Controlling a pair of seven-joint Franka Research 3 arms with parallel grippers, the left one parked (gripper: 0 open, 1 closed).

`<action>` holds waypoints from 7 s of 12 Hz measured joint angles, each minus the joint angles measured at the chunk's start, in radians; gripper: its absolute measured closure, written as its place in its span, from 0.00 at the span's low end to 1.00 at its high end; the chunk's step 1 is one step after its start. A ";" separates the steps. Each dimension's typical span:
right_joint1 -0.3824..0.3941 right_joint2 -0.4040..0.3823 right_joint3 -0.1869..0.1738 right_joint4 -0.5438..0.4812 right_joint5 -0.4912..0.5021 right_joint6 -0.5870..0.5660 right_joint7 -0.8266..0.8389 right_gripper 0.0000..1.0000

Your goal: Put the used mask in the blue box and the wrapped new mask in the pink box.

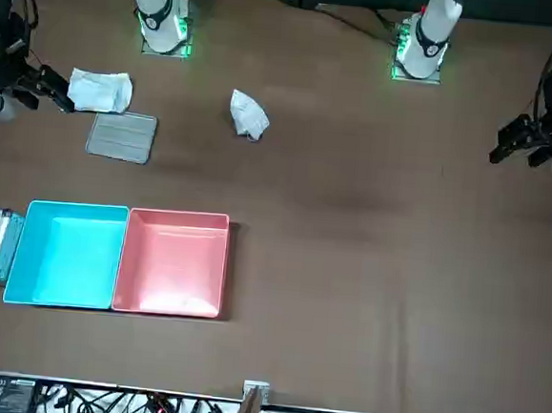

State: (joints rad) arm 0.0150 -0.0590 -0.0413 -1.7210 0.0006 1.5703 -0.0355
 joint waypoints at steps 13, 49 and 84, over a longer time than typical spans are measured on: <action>-0.006 0.116 -0.008 -0.063 -0.036 -0.007 0.002 0.00; 0.686 0.340 0.016 -0.533 0.493 0.555 0.088 0.36; 0.014 0.648 -0.150 0.257 0.081 0.415 0.143 0.50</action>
State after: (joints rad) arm 0.0285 0.5893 -0.1910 -1.4640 0.0813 1.9857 0.1076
